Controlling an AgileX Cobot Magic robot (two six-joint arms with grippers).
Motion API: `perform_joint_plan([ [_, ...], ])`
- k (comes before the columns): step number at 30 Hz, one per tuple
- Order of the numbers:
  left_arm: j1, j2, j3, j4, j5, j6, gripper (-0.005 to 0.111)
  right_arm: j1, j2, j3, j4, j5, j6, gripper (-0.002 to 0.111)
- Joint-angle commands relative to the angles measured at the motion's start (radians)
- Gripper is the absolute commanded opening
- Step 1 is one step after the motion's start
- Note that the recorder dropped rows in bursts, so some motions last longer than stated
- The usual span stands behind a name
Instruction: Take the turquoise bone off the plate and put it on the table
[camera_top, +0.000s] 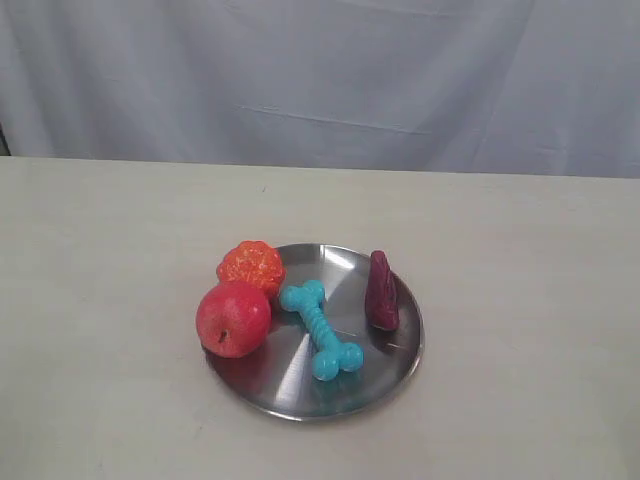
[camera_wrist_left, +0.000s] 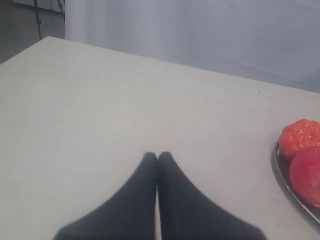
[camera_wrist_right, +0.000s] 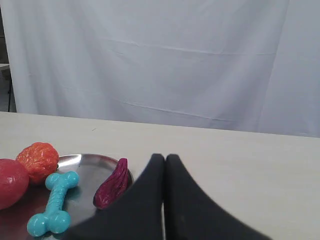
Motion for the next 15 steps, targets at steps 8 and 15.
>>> perform_joint_plan([
  [8,-0.005,-0.001,0.003,0.003,-0.005,-0.002,0.0,-0.004,-0.006,0.002,0.0,-0.008,0.001,-0.001],
  [15,-0.005,-0.001,0.003,0.003,-0.005,-0.002,0.0,-0.004,-0.006,0.002,0.0,-0.065,0.011,-0.001],
])
